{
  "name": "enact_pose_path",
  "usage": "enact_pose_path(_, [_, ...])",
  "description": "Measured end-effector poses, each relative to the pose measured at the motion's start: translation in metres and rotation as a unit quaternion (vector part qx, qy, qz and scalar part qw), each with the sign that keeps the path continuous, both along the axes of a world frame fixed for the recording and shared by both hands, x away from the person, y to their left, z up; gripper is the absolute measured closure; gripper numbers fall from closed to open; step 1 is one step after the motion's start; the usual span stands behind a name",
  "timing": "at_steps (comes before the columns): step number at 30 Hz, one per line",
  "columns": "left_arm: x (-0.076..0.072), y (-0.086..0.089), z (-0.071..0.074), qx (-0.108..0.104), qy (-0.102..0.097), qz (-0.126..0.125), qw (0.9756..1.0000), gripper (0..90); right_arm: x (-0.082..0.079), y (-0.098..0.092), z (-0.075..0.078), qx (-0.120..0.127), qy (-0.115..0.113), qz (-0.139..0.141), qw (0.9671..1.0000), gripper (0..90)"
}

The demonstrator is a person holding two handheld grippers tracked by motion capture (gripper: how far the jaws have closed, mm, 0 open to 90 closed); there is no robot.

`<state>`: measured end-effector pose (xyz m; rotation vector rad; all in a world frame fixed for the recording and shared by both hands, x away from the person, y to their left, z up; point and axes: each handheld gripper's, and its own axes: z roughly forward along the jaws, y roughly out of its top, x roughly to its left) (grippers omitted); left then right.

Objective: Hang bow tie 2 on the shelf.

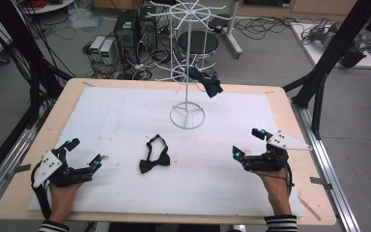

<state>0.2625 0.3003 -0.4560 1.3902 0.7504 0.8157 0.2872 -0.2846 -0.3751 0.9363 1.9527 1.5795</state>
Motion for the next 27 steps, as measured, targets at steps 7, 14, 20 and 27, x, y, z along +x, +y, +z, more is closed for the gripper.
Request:
enact_pose_path(7, [0.000, 0.001, 0.000, -0.008, -0.004, -0.017, 0.9998, 1.7, -0.003, -0.001, -0.004, 0.008, -0.001, -0.001, 1.0000, 0.7])
enact_pose_path(14, [0.001, 0.002, 0.005, -0.010, -0.006, -0.039, 0.9992, 1.7, -0.003, -0.002, -0.008, 0.018, -0.006, -0.004, 0.9998, 0.7])
enact_pose_path(20, [0.002, -0.002, 0.026, -0.006, -0.003, -0.078, 0.9970, 1.7, -0.005, -0.003, -0.009, 0.024, -0.006, -0.005, 0.9997, 0.7])
enact_pose_path(27, [0.009, -0.019, 0.040, 0.027, 0.018, -0.124, 0.9918, 1.7, -0.010, -0.005, -0.012, 0.040, -0.013, -0.003, 0.9991, 0.7])
